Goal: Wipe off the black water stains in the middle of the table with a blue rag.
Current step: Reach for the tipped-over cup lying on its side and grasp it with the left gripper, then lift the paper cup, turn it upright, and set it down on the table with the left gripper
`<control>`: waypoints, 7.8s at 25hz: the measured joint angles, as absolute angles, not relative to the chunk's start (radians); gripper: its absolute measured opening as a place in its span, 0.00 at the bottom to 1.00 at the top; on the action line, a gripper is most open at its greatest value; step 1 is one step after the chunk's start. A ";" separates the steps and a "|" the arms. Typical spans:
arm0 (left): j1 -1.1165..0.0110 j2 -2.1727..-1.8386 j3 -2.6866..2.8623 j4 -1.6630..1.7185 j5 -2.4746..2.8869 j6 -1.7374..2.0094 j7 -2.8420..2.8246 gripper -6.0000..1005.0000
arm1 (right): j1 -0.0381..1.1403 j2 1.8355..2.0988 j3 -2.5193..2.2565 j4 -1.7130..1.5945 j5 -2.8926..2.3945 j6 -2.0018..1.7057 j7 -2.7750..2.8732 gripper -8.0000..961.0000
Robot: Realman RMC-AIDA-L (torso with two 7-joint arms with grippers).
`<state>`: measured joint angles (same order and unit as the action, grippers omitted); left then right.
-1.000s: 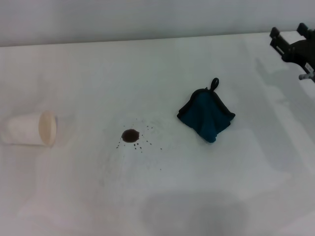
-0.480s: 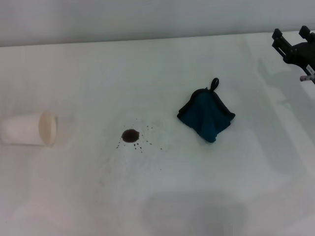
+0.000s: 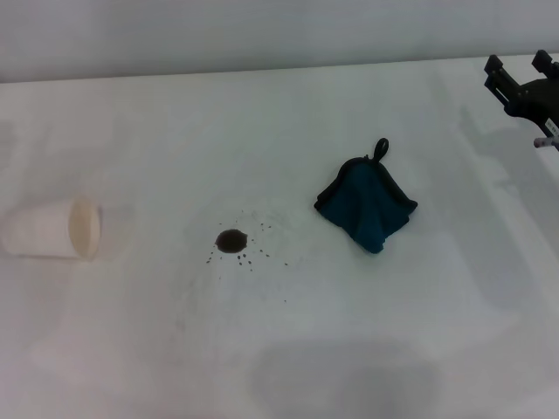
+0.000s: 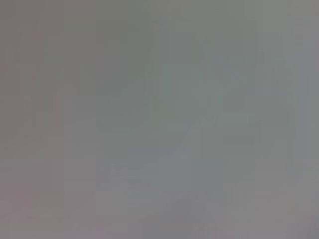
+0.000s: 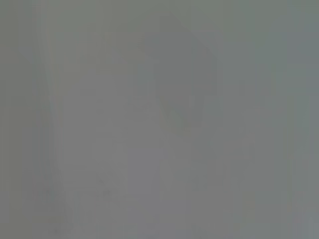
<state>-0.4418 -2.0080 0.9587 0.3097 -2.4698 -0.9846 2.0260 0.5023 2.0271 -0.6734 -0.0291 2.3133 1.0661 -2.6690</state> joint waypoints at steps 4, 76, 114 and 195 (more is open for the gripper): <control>-0.439 -1.984 0.959 0.392 -2.259 -1.017 1.865 0.87 | 0.503 2.026 -0.673 -0.030 2.313 1.066 -2.669 0.83; -0.723 -2.037 1.008 0.950 -0.357 -1.370 1.751 0.87 | 0.530 2.028 -0.554 0.132 2.313 1.050 -2.623 0.83; -0.516 -2.079 0.982 0.530 -1.763 -0.998 2.233 0.65 | 0.532 2.028 -0.555 0.144 2.304 1.082 -2.623 0.83; -0.474 -2.095 0.979 -0.065 -2.203 -1.037 2.663 0.81 | 0.516 2.028 -0.567 0.144 2.304 1.083 -2.623 0.83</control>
<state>-0.4744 -2.0953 0.9788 -0.0647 -2.2029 -1.0374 2.6629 0.5160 2.0279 -0.5667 0.1439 2.3041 1.0831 -2.6231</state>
